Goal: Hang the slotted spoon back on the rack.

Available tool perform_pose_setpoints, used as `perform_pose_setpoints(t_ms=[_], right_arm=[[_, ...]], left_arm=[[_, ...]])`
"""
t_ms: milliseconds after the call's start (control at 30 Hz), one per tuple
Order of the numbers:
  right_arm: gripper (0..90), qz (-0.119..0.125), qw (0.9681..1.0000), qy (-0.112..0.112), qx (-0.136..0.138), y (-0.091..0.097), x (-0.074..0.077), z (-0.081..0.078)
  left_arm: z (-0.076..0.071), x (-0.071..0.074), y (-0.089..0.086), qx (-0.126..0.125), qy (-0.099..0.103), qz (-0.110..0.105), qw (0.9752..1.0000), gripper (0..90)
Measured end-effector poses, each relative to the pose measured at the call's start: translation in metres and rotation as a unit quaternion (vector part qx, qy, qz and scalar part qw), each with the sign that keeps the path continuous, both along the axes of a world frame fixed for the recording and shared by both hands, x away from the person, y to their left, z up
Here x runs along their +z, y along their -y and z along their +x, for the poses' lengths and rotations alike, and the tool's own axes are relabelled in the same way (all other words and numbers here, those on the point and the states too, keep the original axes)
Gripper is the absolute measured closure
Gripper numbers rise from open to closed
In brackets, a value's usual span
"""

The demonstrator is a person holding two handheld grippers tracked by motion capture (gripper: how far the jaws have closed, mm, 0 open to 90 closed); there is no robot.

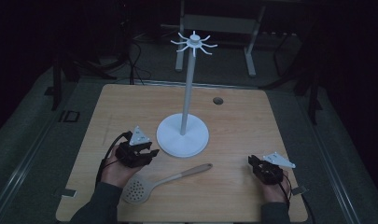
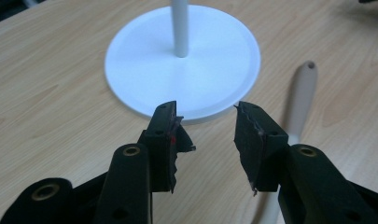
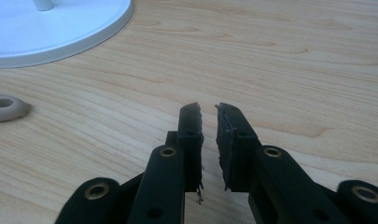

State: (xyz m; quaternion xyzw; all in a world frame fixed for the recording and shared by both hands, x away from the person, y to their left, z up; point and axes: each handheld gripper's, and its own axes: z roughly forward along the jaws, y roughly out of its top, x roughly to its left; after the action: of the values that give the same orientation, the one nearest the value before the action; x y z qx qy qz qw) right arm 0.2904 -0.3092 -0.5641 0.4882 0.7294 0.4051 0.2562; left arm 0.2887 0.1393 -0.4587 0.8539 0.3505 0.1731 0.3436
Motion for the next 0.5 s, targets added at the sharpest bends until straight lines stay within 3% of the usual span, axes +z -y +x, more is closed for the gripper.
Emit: perform_pose_setpoints(t_ms=[100,133,267,500], right_arm=[[79.1,0.0,1.0,0.0,0.001,0.0,0.0,0.0],[78.9,0.0,1.0,0.0,0.001,0.0,0.0,0.0],[77.6,-0.002,1.0,0.0,0.002,-0.001,0.0,0.0],[76.7,-0.002,1.0,0.002,0.003,0.0,0.001,0.0]], left_arm=[[0.002,0.0,0.007,-0.011,-0.005,0.007,0.9999,59.8],[0.004,0.0,0.015,-0.022,-0.01,0.023,0.9994,59.8],[0.008,0.0,0.03,-0.043,-0.015,0.042,0.9981,59.8],[0.014,-0.003,0.048,-0.06,-0.026,0.054,0.9964,59.9]])
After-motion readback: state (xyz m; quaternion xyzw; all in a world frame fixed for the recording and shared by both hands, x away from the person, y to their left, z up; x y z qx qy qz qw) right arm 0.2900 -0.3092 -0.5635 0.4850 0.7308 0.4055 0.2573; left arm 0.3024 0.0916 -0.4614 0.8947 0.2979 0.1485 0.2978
